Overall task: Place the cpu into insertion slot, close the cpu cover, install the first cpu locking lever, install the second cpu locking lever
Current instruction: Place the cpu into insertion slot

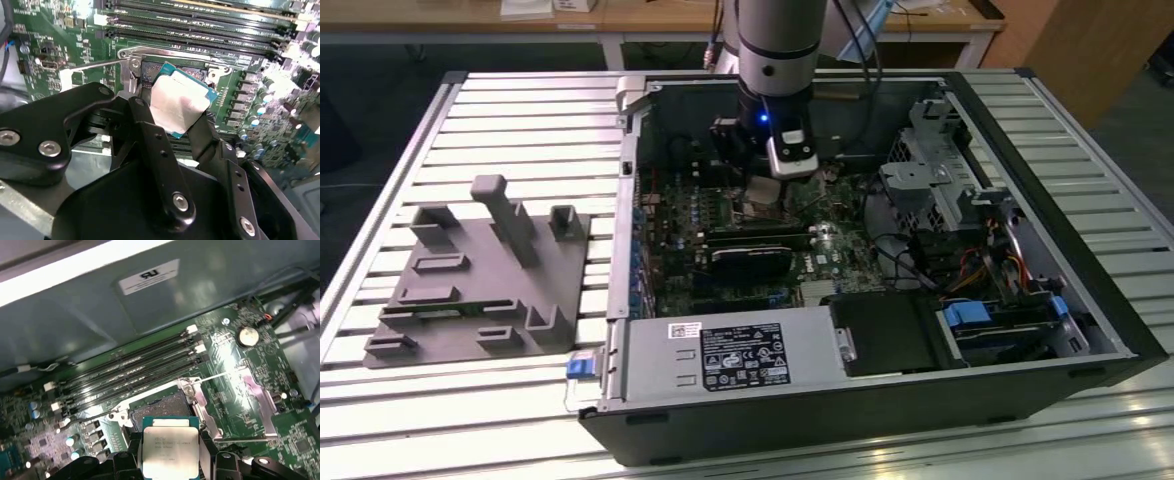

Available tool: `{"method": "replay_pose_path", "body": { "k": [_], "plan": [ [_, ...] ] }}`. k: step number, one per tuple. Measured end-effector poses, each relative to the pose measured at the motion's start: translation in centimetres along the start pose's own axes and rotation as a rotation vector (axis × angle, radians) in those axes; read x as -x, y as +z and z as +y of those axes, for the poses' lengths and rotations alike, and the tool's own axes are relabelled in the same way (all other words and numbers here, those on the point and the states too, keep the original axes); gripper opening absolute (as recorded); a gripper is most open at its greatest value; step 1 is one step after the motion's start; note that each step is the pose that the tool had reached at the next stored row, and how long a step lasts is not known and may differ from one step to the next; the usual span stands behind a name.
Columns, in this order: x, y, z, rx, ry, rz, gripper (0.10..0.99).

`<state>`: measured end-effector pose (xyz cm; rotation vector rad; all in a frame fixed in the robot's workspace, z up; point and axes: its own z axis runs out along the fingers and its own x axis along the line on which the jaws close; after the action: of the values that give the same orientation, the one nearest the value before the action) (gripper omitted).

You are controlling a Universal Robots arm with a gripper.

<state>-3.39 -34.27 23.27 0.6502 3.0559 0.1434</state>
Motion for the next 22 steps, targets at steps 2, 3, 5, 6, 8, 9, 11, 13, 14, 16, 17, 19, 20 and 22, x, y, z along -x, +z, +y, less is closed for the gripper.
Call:
{"method": "replay_pose_path", "body": {
  "k": [2,3,5,6,8,9,11,13,14,16,17,19,20,22],
  "plan": [
    [0.00,0.01,0.00,0.000,0.028,-0.0026,0.537],
    [0.00,0.02,0.00,0.000,0.042,-0.0039,0.537],
    [0.00,0.02,0.00,0.000,0.070,-0.0065,0.537],
    [0.00,0.03,0.00,0.000,0.084,-0.0078,0.537],
    [0.00,0.04,0.00,0.001,0.111,-0.0104,0.537],
    [0.00,0.04,0.00,0.001,0.125,-0.0116,0.537],
    [0.00,0.06,-0.01,0.001,0.152,-0.0142,0.537],
    [0.00,0.07,-0.01,0.001,0.181,-0.0169,0.537],
    [0.00,0.08,-0.01,0.001,0.195,-0.0182,0.537],
    [0.00,0.09,-0.01,0.001,0.223,-0.0208,0.537],
    [0.00,0.10,-0.01,0.001,0.238,-0.0221,0.537],
    [0.00,0.13,-0.01,0.001,0.269,-0.0250,0.537],
    [0.00,0.15,-0.01,0.002,0.287,-0.0267,0.537],
    [0.00,0.18,-0.02,0.002,0.322,-0.0299,0.537]
  ]
}}
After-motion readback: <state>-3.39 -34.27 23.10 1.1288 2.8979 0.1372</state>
